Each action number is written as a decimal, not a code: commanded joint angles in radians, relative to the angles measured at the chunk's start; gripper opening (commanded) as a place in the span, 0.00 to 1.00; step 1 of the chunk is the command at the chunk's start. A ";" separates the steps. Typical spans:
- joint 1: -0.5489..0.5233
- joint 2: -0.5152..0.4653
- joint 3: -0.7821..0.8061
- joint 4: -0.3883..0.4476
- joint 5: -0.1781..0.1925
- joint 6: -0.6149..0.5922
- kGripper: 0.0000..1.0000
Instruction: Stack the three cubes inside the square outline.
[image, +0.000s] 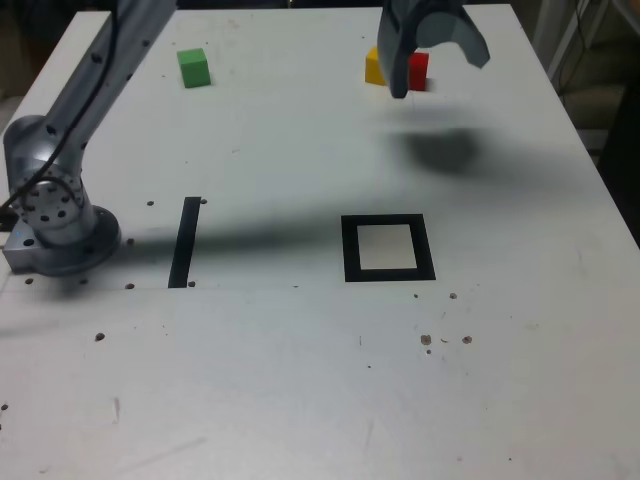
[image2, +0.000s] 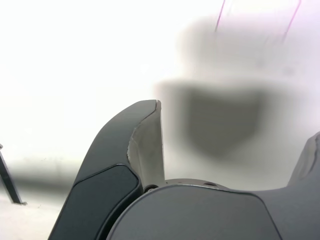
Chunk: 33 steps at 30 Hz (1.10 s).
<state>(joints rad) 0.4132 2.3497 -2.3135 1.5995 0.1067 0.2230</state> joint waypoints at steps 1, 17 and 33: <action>0.010 0.018 -0.029 0.019 0.001 0.004 0.98; 0.084 0.134 -0.218 0.037 -0.037 -0.050 0.99; 0.093 0.172 -0.274 0.039 -0.033 -0.259 0.99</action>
<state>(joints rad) 0.5048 2.5146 -2.5820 1.6244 0.0732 -0.0187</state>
